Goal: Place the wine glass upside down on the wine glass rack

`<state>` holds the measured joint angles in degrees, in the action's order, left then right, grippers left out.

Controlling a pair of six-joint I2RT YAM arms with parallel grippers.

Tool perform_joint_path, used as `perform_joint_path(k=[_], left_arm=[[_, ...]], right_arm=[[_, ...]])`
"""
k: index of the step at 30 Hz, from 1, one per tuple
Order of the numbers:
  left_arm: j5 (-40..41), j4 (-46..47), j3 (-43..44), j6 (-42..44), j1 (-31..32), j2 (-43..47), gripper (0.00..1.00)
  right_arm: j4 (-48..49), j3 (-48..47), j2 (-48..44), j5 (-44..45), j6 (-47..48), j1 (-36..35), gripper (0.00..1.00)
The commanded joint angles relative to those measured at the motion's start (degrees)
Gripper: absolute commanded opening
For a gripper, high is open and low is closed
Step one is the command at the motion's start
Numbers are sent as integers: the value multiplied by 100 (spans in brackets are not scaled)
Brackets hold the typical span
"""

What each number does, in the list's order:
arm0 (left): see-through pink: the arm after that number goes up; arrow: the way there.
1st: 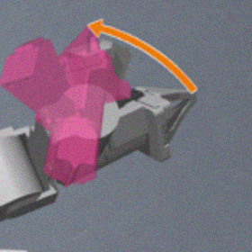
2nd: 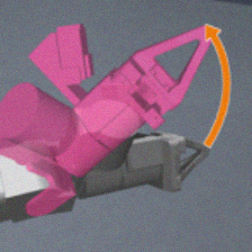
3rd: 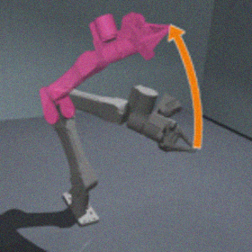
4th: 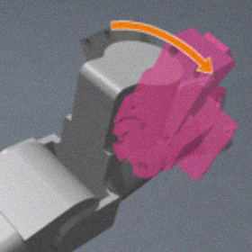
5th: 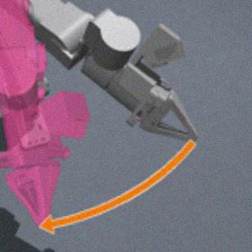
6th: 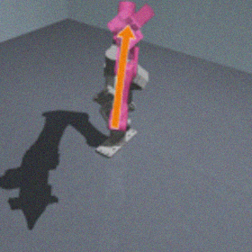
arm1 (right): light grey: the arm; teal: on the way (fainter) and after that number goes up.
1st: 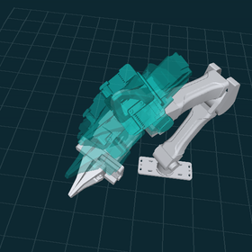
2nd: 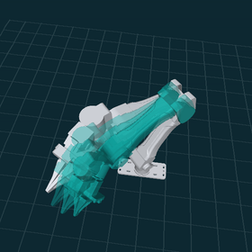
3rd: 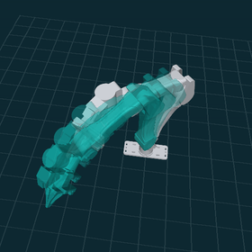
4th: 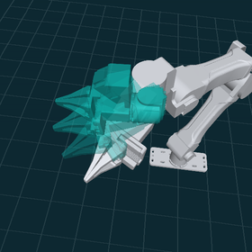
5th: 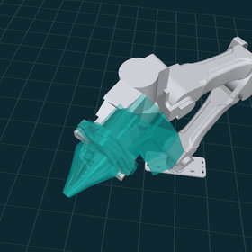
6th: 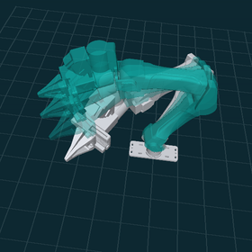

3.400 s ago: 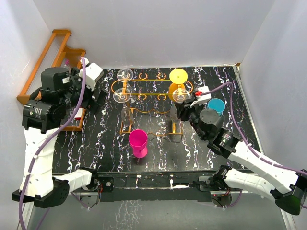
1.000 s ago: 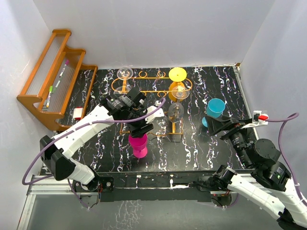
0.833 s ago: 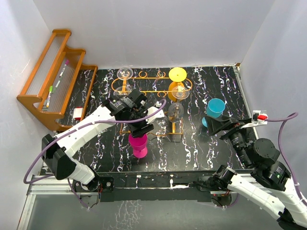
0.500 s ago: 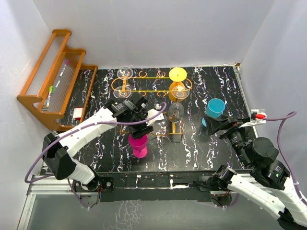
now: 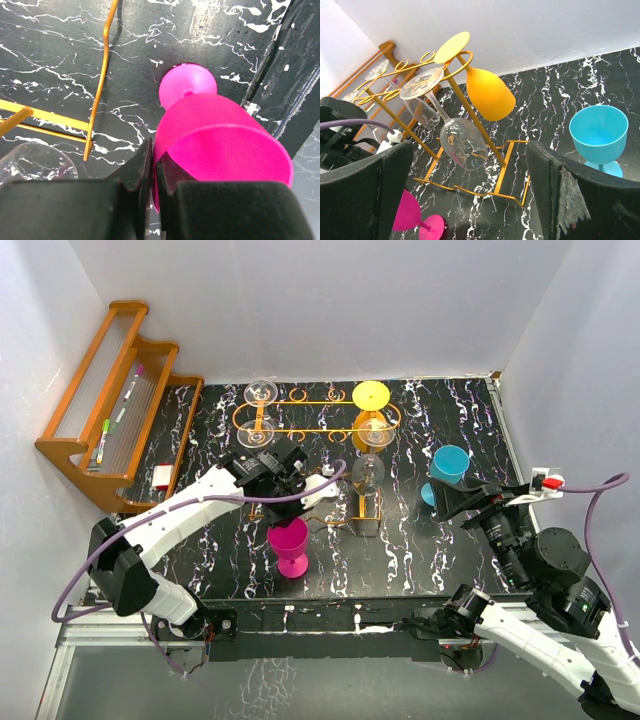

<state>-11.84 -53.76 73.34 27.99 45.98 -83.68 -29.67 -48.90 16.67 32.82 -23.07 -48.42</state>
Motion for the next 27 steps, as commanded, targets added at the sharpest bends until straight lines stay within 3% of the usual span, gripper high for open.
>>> perform_joint_path(k=[1, 6, 10, 18, 23, 25, 27], left_arm=[[-189, -601, 873, 28, 14, 346, 0], [-235, -1273, 1827, 224, 12, 691, 0], [-836, -1861, 2922, 340, 25, 881, 0], [-1765, -2269, 5961, -138, 12, 612, 0], [-1817, -1026, 6331, -318, -164, 949, 0], [-1510, 61, 5817, -374, -254, 1240, 0], [-1106, 1616, 4710, -322, -288, 1727, 0]], right_arm=[[289, -346, 11, 28, 132, -13, 99], [137, -661, 77, 108, 191, -14, 98], [118, -978, 259, 256, 303, -17, 98], [332, -2529, 1181, 730, 784, -17, 99], [971, -2900, 1670, -60, 665, -18, 99], [1397, -2742, 1824, -477, 472, -18, 99], [1809, -2539, 1963, -676, 244, -18, 99]])
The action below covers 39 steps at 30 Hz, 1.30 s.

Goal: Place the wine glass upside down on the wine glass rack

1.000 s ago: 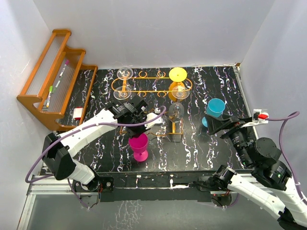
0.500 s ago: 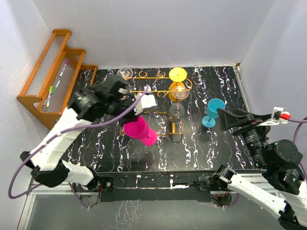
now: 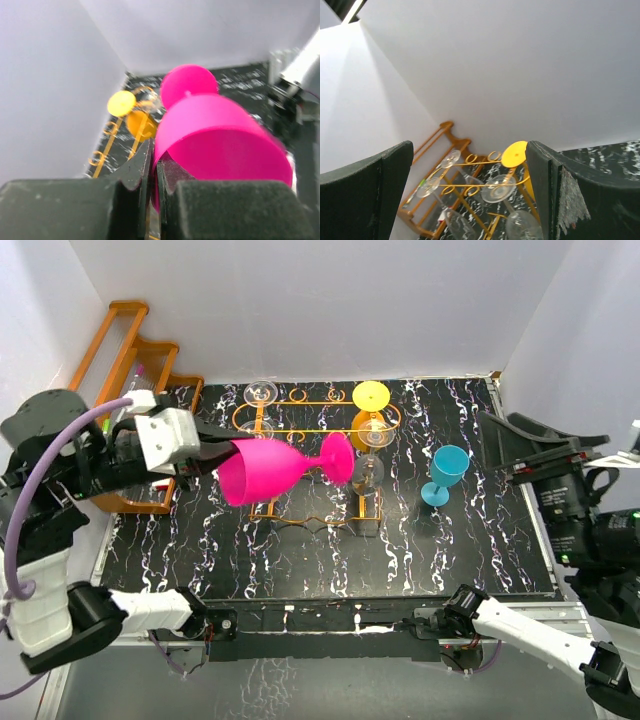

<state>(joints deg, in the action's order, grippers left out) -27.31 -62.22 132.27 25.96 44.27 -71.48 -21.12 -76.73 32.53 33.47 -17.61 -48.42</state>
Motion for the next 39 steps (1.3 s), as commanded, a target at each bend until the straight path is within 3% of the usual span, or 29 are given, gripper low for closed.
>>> perform_joint_path(k=[1, 5, 10, 15, 17, 19, 23, 27, 30, 32, 39], left_arm=[[666, 3213, -1604, -94, -120, 692, 0], [1827, 4867, -1775, -200, -120, 414, 0], [3260, 8039, -2754, -36, -228, 364, 0], [3327, 10643, -3724, -457, -760, 207, 0], [3189, 10840, -3895, -1090, -901, 199, 0], [2795, 10371, -3787, -1354, -920, 188, 0], [1620, 10320, -4329, -927, -905, 409, 0], [432, 11646, -5614, -204, -885, 861, 0], [-94, 13015, -6585, 576, -890, 1042, 0], [-429, 13409, -7016, 1064, -1033, 1184, 0], [-17, 13593, -7895, 1688, -1727, 1925, 0]], right_arm=[[1187, 379, 423, -831, -384, -18, 99], [2076, 919, 571, -1359, -787, -14, 99], [3209, 1424, 1024, -2450, -1189, -17, 99], [5047, 1834, 1483, -2752, -1386, -15, 99], [5795, 1909, 1714, -2828, -1365, -11, 99], [6394, 1885, 1984, -2837, -1356, -17, 99], [6749, 1374, 2662, -3071, -1427, -8, 100], [6720, 872, 3117, -3567, -1630, -9, 100], [6725, 907, 3183, -3612, -1788, -9, 100], [6863, 1075, 3186, -3624, -1974, -8, 100], [7339, 1671, 3163, -4026, -2540, -8, 100]])
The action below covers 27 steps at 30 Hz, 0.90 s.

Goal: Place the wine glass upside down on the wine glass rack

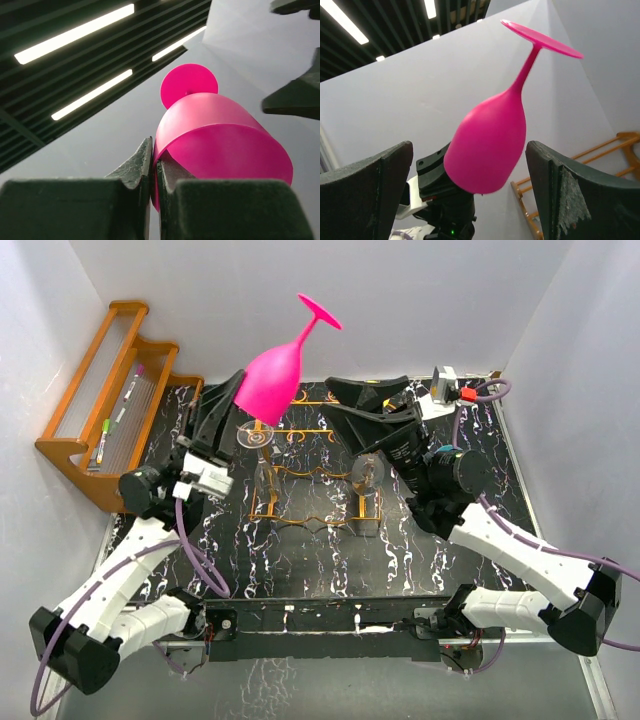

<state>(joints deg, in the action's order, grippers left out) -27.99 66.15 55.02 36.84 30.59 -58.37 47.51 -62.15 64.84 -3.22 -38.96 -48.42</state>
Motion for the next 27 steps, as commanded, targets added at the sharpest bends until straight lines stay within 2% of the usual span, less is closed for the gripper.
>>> perform_joint_path(k=[1, 8, 14, 17, 21, 27], left_arm=[[20, 799, -293, 646, -489, 745, 0], [-409, 1135, -1066, 505, -1309, 1749, 0], [-279, 1317, -1538, 9, -2000, 2401, 0], [-334, 1566, -1804, -422, -2336, 2675, 0], [-283, 1853, -1960, -744, -2631, 2761, 0], [-589, 2184, -2078, -1157, -2705, 2739, 0]], right_arm=[[497, 251, -41, -383, -500, -9, 99], [807, 184, 355, -1065, -905, -29, 96], [234, -254, 517, -1246, -710, -215, 95], [169, -554, 753, -1353, -639, -516, 94], [53, -859, 921, -1136, -71, -1117, 93], [593, -1120, 1330, -711, 347, -1675, 94]])
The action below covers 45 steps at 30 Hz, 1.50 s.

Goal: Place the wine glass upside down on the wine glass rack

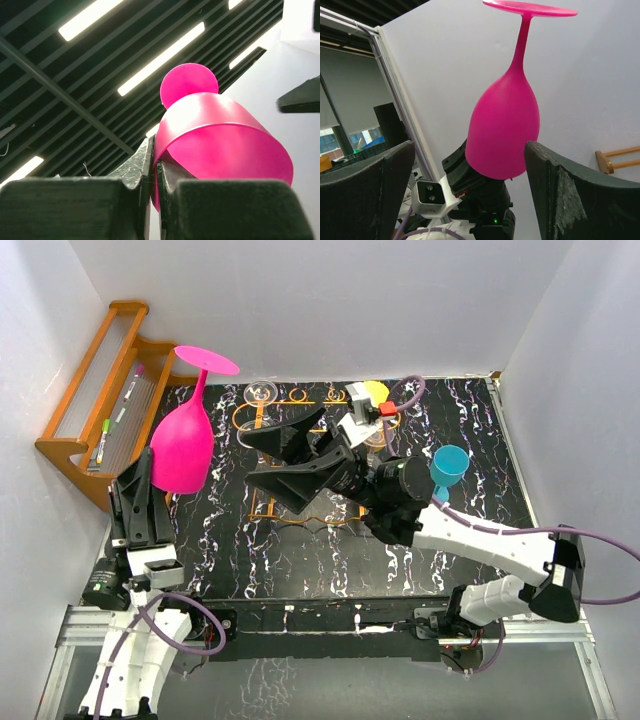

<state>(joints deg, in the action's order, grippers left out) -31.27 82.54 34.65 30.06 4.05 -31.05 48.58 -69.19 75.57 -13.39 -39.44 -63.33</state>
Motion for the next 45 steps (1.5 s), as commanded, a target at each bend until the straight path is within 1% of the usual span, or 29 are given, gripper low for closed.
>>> perform_joint_path(k=[1, 7, 10, 13, 14, 20, 22, 26, 27, 28, 29, 31, 32, 33, 34, 36, 39, 43, 45], left_arm=[[-322, 584, -52, -543, -49, 3, 0], [-483, 639, -88, -702, -53, 30, 0], [-558, 593, -141, -745, -48, 95, 0], [-654, 573, -206, -753, -54, 149, 0], [-704, 582, -238, -744, -52, 163, 0], [-788, 367, -339, -716, -54, 317, 0], [-808, 335, -398, -712, -52, 393, 0], [-941, 306, -492, -668, -54, 442, 0], [-995, 323, -516, -604, -54, 449, 0], [-1038, 361, -561, -585, -52, 450, 0], [-1063, 400, -581, -582, -54, 450, 0], [-1066, 412, -616, -577, -51, 471, 0], [-1058, 407, -623, -568, -52, 476, 0], [-1042, 399, -622, -546, -54, 477, 0], [-1018, 383, -625, -512, -53, 481, 0], [-974, 368, -602, -428, -47, 457, 0], [-903, 378, -567, -312, -49, 404, 0], [-880, 309, -516, -69, -54, 352, 0], [-876, 323, -517, -9, -53, 330, 0]], right_arm=[[590, -492, 362, 328, 417, -245, 93], [1334, -697, 847, 1032, 909, -569, 90], [1832, -741, 1090, 1196, 920, -592, 87], [1921, -959, 1284, 1185, 912, -601, 82], [1938, -1006, 1336, 1181, 939, -610, 80], [1947, -1047, 1319, 1390, 1109, -619, 56], [1877, -1067, 1304, 1413, 1156, -619, 50], [1783, -1129, 1348, 1370, 1143, -619, 49], [1767, -1124, 1348, 1378, 1126, -619, 47], [1789, -1111, 1366, 1373, 1103, -619, 43], [1823, -1094, 1377, 1367, 1091, -617, 35], [1831, -1067, 1377, 1392, 1060, -619, 13], [1834, -1062, 1381, 1407, 1047, -618, 8], [1825, -1067, 1381, 1391, 1037, -619, 8], [1810, -1062, 1380, 1376, 1023, -615, 10], [1782, -1038, 1374, 1385, 980, -619, 21], [1769, -965, 1352, 1374, 943, -613, 31], [1761, -900, 1337, 1366, 928, -618, 32], [1744, -888, 1316, 1373, 919, -619, 36]])
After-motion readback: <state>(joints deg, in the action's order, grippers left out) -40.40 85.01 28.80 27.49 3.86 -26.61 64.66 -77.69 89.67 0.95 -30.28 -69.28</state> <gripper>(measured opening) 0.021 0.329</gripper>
